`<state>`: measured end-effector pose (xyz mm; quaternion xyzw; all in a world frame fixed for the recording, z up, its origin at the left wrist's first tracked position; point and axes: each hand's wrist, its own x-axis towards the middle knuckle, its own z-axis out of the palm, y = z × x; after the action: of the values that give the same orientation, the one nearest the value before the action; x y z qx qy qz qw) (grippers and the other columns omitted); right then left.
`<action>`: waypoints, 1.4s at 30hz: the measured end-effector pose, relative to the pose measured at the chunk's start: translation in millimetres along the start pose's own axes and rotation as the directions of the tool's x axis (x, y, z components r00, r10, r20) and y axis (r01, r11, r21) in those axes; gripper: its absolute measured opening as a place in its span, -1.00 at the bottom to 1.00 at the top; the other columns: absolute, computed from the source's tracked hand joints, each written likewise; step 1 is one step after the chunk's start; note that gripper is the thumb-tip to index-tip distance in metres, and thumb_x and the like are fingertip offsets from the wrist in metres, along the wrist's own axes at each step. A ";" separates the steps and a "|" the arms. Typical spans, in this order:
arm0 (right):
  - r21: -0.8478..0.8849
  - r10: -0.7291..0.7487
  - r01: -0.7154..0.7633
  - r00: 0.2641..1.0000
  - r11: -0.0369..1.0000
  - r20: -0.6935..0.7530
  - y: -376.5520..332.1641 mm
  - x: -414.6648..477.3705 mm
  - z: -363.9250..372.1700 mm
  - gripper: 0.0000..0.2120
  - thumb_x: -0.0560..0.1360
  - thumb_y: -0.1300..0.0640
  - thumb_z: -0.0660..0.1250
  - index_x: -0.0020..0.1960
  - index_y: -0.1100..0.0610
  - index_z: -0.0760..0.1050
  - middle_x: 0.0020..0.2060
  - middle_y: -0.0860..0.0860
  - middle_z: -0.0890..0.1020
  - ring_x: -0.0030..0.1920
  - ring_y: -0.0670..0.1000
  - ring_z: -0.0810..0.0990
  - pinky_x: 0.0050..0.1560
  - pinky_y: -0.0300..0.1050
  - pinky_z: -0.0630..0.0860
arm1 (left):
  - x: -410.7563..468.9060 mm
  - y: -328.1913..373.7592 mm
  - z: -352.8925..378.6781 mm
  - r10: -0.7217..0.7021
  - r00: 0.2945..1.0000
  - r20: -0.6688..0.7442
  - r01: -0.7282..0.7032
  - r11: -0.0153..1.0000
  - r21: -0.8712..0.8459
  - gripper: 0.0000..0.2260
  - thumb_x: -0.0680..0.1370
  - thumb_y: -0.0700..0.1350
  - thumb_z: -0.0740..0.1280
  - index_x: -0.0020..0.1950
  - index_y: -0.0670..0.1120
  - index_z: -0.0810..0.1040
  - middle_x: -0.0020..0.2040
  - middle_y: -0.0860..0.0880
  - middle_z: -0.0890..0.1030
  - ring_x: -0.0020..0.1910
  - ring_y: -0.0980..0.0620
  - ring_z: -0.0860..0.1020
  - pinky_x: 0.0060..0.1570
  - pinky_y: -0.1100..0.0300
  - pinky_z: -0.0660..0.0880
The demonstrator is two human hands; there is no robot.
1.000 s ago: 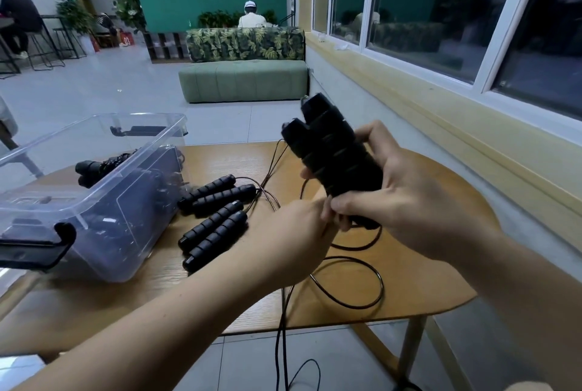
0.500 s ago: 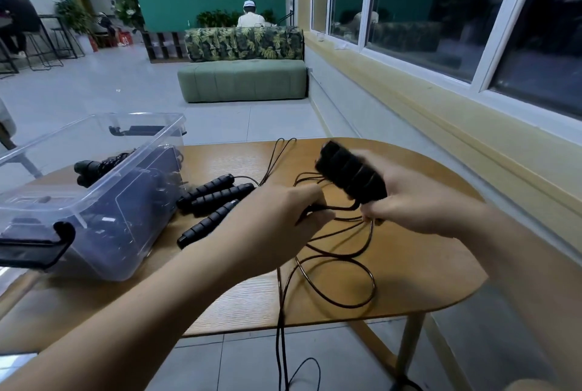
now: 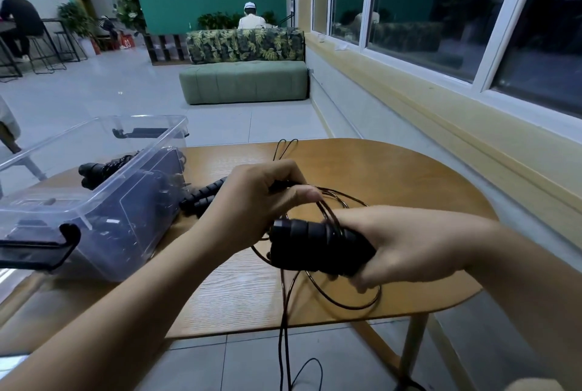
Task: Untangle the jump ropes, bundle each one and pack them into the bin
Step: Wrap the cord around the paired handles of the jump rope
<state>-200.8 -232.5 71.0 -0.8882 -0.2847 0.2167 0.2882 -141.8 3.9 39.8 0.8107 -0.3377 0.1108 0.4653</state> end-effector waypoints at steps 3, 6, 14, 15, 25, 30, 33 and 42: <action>0.161 -0.061 0.081 0.990 0.984 -0.127 -3.9 -7.2 -6.2 -0.54 0.48 0.41 0.53 0.24 0.03 0.53 0.03 0.00 0.69 0.03 0.02 0.69 0.00 0.00 0.66 | 0.1 -10.0 -2.1 -0.060 0.997 0.040 0.057 0.996 0.064 -0.80 0.59 -0.14 0.49 -0.20 0.04 0.61 -0.31 0.05 0.64 -0.28 0.05 0.56 -0.28 0.12 0.51; 0.232 -0.044 0.115 0.956 0.966 -0.290 -3.7 -10.6 -11.0 -0.51 0.48 0.40 0.54 0.29 0.02 0.53 0.06 0.01 0.72 0.04 0.03 0.71 0.01 -0.06 0.63 | 1.2 -9.7 8.4 -0.205 0.979 0.004 0.202 0.969 0.138 -0.61 0.64 -0.16 0.28 -0.38 0.10 0.52 -0.50 0.18 0.48 -0.46 0.17 0.39 -0.40 0.22 0.30; 0.358 0.200 0.054 0.747 0.932 -0.634 13.1 5.9 -7.6 -0.36 0.46 0.40 0.55 0.35 -0.04 0.36 -0.04 -0.02 0.79 -0.12 0.01 0.76 -0.15 -0.14 0.67 | -0.5 -3.9 39.3 -0.180 0.974 0.136 0.118 0.921 0.371 -0.79 0.74 0.11 0.19 0.12 0.07 0.56 -0.30 0.13 0.56 -0.33 0.16 0.51 -0.31 0.14 0.42; 0.386 0.223 0.072 0.712 0.920 -0.666 17.1 9.5 -6.9 -0.33 0.46 0.42 0.54 0.38 -0.04 0.35 -0.03 0.00 0.78 -0.11 0.04 0.77 -0.14 -0.08 0.70 | -0.2 -3.7 40.8 -0.191 0.971 0.145 0.120 0.911 0.395 -0.77 0.73 0.14 0.17 0.13 0.07 0.55 -0.26 0.09 0.57 -0.29 0.12 0.53 -0.26 0.07 0.49; 0.362 0.358 -0.157 0.719 0.919 -0.595 44.7 26.5 -6.8 -0.44 0.44 0.41 0.49 0.24 -0.06 0.40 -0.10 0.11 0.76 -0.24 0.11 0.76 -0.31 -0.09 0.65 | -5.9 13.7 36.9 -0.101 0.978 0.185 0.025 0.928 0.372 -0.75 0.74 0.13 0.19 0.07 0.05 0.60 -0.33 0.11 0.50 -0.36 0.16 0.45 -0.33 0.14 0.41; 0.120 0.290 -0.264 0.867 0.957 -0.405 42.6 23.9 -1.2 -0.48 0.40 0.34 0.54 0.14 -0.18 0.52 -0.08 0.04 0.73 -0.18 0.10 0.75 -0.20 0.13 0.75 | -4.8 7.7 19.4 -0.078 0.995 0.062 0.067 0.985 0.158 -0.83 0.65 0.01 0.43 -0.11 0.00 0.63 -0.42 0.15 0.54 -0.50 0.13 0.50 -0.48 0.18 0.43; 0.095 0.233 -0.216 0.935 0.972 -0.267 37.8 20.2 -1.3 -0.43 0.39 0.35 0.56 0.16 -0.23 0.57 -0.04 0.02 0.71 -0.13 0.12 0.76 -0.15 0.12 0.75 | -4.9 6.9 12.4 -0.112 0.993 0.044 0.106 0.987 0.118 -0.83 0.57 0.08 0.51 -0.15 0.03 0.67 -0.39 0.12 0.59 -0.44 0.17 0.48 -0.40 0.26 0.38; 0.274 -0.067 0.050 0.996 0.960 0.054 11.8 -12.4 -20.8 -0.50 0.45 0.47 0.56 0.28 0.06 0.61 0.01 0.11 0.72 -0.05 0.08 0.72 -0.08 0.15 0.65 | -4.3 4.2 2.2 -0.025 0.998 0.059 0.031 0.994 -0.102 -0.72 0.53 0.20 0.49 -0.16 0.00 0.66 -0.28 -0.20 0.57 -0.31 -0.15 0.46 -0.30 0.03 0.33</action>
<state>-194.2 -256.3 81.7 -0.8241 -0.2872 0.2730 0.4048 -148.1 2.6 39.4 0.7933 -0.3448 0.0632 0.4978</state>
